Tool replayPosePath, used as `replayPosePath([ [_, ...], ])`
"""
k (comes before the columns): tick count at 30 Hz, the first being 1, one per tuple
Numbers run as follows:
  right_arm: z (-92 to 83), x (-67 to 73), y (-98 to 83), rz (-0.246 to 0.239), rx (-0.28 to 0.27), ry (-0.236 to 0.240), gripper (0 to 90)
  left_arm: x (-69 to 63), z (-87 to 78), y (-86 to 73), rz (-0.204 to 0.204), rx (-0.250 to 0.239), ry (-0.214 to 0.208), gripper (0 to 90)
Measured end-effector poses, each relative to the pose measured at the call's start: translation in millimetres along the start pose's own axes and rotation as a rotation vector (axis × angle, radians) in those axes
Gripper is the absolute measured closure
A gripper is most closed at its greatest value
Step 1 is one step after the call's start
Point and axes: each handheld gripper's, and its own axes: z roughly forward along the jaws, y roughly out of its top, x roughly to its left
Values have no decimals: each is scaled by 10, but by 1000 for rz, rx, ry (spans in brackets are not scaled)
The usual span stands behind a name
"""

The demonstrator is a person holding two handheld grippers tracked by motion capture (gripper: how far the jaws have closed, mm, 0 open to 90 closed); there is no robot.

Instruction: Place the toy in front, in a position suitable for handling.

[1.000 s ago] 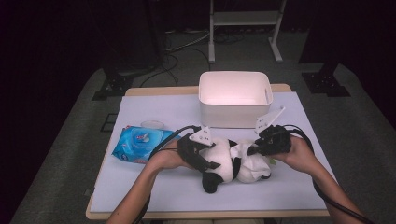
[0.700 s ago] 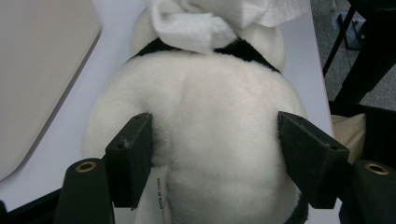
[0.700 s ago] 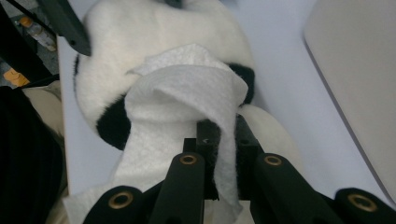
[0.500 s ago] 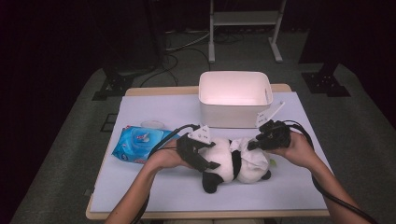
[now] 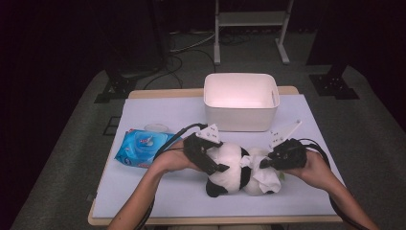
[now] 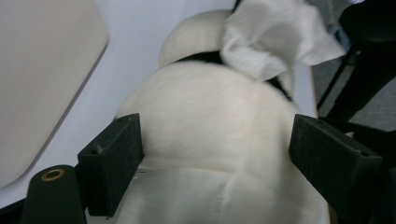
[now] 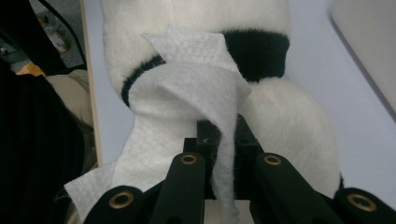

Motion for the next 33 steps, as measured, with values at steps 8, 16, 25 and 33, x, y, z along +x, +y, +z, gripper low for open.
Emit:
replayPosePath([
  [8, -30, 81, -33, -9, -6, -6, 850, -83, 66, -3, 48, 11, -20, 243],
  [16, 29, 65, 175, -43, 0, -4, 850, -115, 83, -7, 61, 20, -3, 257],
  [25, 84, -155, 320, -18, 1, -25, 850, -114, 78, -46, 48, 5, -4, 259],
  [33, 47, -285, 266, 19, -11, -43, 850, -100, 71, -64, 35, 0, -5, 260],
])
